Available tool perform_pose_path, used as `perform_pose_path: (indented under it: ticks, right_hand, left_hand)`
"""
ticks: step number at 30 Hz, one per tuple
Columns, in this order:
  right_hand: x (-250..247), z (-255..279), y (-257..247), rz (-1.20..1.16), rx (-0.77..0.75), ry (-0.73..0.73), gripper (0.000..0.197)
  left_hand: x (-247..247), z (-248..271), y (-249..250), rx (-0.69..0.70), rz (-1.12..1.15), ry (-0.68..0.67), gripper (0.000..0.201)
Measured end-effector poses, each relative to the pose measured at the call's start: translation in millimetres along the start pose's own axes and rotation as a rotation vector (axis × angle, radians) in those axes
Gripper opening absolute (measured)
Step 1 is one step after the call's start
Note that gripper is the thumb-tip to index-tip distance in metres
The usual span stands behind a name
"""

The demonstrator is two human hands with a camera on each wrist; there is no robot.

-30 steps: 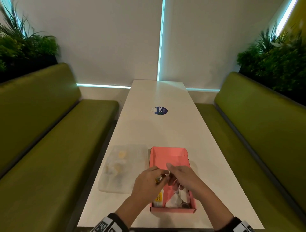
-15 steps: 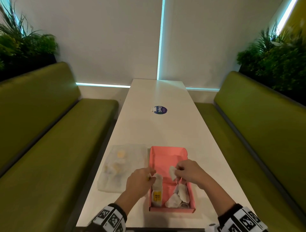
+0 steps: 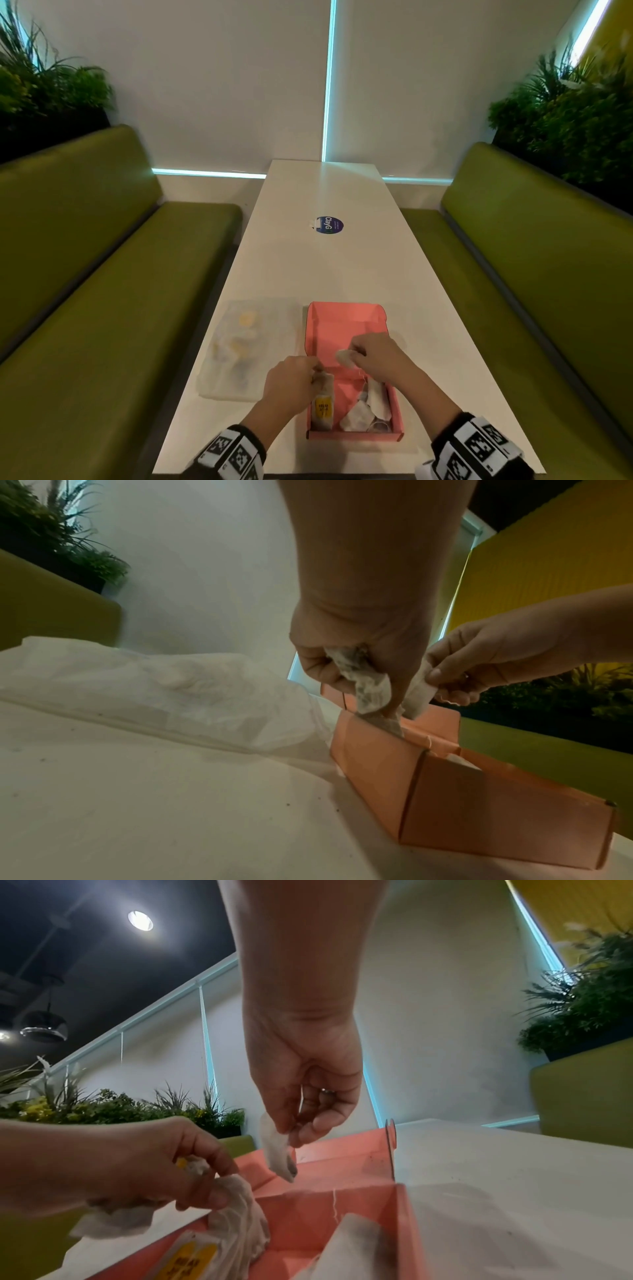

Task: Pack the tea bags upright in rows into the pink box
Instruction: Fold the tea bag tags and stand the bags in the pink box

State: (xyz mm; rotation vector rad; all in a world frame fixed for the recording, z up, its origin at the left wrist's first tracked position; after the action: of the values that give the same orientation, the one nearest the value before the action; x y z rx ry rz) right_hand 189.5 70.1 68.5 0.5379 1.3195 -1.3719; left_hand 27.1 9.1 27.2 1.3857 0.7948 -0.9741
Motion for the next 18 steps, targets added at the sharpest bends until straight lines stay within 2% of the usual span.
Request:
perform_pose_path:
  ticks: [8,15,18]
  right_hand:
    - [25,-9,-15,-0.041,-0.091,-0.025,0.024]
    - [39,-15,-11,-0.153,-0.079,-0.093,0.017]
    - [39,-14,-13,-0.144,-0.095,-0.131,0.025]
  left_hand:
    - [-5,2,0,0.005,-0.011,-0.037,0.027]
    - [-5,4,0,-0.001,-0.023,-0.035,0.028]
    - [-5,4,1,0.007,-0.026,-0.031,0.027]
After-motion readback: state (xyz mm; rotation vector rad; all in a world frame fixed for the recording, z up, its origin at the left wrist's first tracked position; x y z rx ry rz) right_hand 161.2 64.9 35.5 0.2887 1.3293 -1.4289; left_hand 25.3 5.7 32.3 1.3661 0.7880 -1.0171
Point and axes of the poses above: each hand's wrist, its own z-axis away from the middle knuckle, its own x-axis out of the palm, y = z × x, the point moved 1 cm from there along -z, towards the middle knuckle, and after that the axes turned 6 degrees about x, right-handed, at the moved point
